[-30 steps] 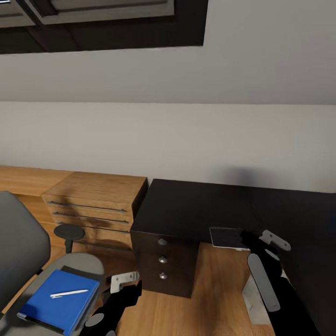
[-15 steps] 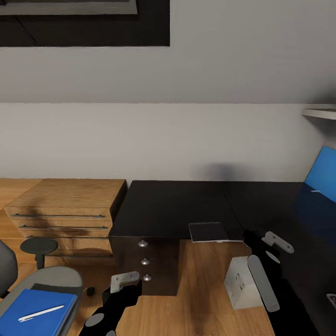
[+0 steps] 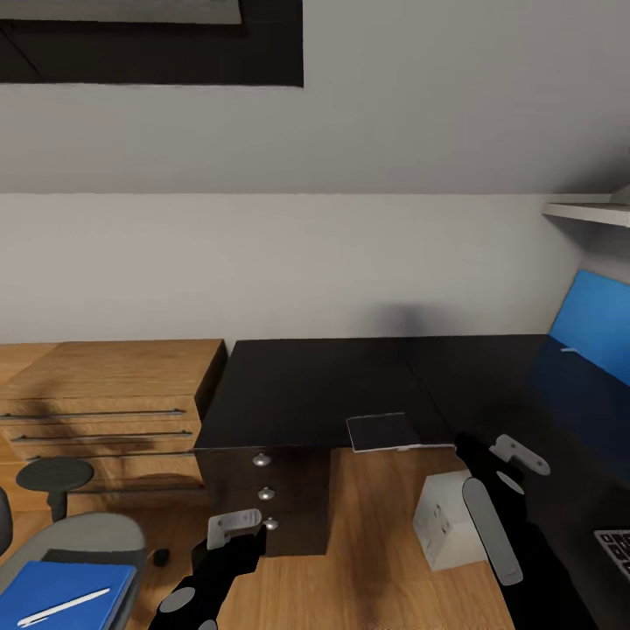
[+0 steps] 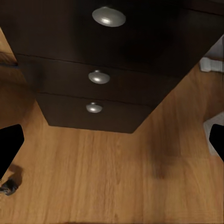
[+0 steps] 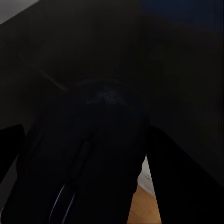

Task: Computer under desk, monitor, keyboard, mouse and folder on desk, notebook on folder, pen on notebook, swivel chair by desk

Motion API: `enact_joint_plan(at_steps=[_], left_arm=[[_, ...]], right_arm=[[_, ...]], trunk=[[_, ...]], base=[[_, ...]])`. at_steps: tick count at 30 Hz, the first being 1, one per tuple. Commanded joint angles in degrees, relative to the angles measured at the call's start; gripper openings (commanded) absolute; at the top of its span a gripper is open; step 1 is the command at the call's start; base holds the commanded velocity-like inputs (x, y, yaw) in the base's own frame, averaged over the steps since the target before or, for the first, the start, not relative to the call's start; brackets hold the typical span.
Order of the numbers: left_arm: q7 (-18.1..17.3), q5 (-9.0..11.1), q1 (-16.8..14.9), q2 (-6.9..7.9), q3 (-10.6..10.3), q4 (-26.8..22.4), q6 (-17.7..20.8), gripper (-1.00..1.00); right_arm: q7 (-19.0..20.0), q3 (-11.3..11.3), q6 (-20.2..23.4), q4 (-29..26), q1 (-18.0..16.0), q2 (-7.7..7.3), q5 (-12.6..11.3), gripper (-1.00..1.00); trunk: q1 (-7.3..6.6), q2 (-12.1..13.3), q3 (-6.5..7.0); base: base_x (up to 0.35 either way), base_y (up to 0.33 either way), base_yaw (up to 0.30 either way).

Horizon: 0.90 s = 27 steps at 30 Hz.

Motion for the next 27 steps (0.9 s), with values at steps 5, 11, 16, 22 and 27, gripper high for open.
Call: enact_joint_plan(at_steps=[5, 11, 16, 22, 27], left_arm=[[0.5, 0.7, 0.0, -0.03, -0.1, 0.0, 0.1, 1.00], [0.5, 0.6, 0.0, -0.07, -0.1, 0.3, 0.1, 1.00], [0.7, 0.7, 0.0, -0.23, -0.3, 3.4, 0.1, 1.00], [0.6, 0.7, 0.0, -0.36, -0.6, 4.4, 0.1, 1.00], [0.8, 0.8, 0.0, -0.34, -2.4, 4.6, 0.1, 1.00]], right_arm=[[-0.2, 0.0, 0.2, -0.1, 0.0, -0.01, -0.3, -1.00], [-0.1, 0.1, 0.2, -0.1, 0.0, -0.01, -0.4, -1.00], [-0.1, 0.6, -0.9, 0.0, 0.0, 0.02, -0.3, -1.00], [0.4, 3.2, -2.4, 1.5, -0.7, -2.14, 1.6, -1.00], [0.1, 3.4, -0.7, 9.2, -8.4, -7.41, 2.7, -1.00]], trunk=[[0.00, 0.0, -0.06], [0.00, 0.0, -0.13], [0.00, 0.0, -0.13], [0.00, 0.0, -0.13], [0.00, 0.0, -0.13]], base=[[0.000, 0.132, -0.263], [0.000, 0.012, -0.141], [0.000, 0.000, -0.003], [0.000, 0.000, 0.000], [0.000, 0.000, 0.000]])
